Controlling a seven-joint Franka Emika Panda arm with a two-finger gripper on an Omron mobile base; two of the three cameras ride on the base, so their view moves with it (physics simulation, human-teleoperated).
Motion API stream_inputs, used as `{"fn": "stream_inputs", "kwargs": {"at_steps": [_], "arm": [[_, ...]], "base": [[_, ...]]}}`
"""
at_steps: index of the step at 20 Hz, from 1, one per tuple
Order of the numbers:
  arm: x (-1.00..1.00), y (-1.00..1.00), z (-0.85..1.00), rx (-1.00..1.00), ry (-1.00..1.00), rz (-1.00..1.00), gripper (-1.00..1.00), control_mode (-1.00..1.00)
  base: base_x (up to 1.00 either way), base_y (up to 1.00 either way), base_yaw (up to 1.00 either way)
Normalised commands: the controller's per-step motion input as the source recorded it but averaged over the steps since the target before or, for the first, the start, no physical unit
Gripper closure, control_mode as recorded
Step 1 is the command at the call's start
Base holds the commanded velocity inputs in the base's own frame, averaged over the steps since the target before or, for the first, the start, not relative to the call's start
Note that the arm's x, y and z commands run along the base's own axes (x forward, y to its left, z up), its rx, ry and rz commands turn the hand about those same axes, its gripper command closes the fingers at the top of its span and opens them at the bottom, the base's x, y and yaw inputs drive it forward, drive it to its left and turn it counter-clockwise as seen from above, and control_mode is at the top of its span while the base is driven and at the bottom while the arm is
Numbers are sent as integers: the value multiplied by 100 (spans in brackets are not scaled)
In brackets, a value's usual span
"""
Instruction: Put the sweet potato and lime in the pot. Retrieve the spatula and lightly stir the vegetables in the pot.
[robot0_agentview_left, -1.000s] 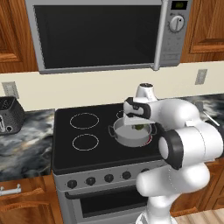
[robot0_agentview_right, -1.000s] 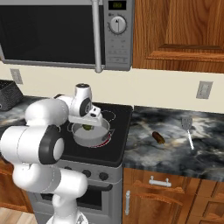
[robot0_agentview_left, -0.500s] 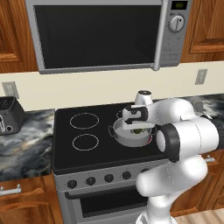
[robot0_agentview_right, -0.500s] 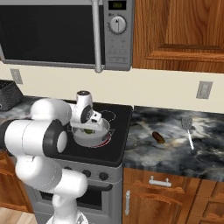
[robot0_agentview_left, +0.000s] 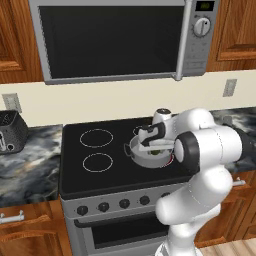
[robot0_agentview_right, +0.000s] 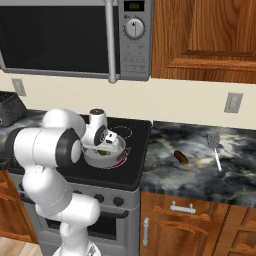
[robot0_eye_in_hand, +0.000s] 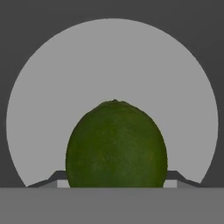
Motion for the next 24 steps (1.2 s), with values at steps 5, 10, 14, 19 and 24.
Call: {"fn": "stream_inputs", "kwargs": {"at_steps": [5,10,14,19,24], "arm": [[10,0,-2,0,0,0,100,-100],[26,0,0,0,0,0,100,-100],[2,0,0,0,0,0,100,-100],[1,0,-3,0,0,0,100,-100],[2,0,-31,0,0,0,100,-100]], "base": [[0,0,0],[0,0,0],[0,0,0],[0,0,0],[0,0,0]]}}
